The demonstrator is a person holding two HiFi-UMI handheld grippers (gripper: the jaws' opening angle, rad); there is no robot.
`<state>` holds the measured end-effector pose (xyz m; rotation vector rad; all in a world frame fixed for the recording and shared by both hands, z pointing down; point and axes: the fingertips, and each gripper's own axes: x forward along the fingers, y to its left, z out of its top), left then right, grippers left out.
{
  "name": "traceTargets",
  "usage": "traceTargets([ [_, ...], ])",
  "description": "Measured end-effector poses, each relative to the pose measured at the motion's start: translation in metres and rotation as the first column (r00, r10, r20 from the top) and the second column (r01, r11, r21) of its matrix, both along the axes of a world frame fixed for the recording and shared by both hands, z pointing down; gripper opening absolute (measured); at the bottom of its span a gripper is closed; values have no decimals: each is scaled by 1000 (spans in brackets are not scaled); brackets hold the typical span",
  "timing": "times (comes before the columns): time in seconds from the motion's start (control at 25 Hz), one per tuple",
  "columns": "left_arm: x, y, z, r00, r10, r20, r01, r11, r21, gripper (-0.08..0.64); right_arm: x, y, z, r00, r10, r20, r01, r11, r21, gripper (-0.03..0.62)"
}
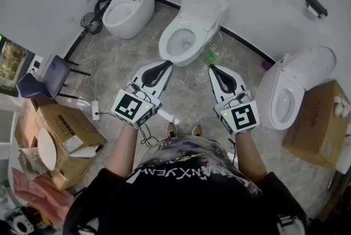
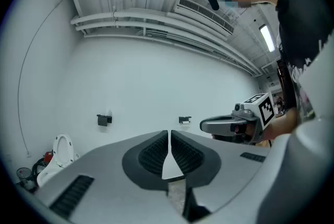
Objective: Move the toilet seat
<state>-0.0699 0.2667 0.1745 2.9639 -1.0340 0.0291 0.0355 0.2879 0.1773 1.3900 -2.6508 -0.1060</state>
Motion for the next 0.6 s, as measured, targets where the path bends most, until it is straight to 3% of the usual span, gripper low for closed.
traceTargets([
  [0.6, 3, -14, 0, 1000, -1, 1, 1, 1000, 1, 37, 5, -16, 1, 1000, 3, 15, -3, 1000, -9, 0],
])
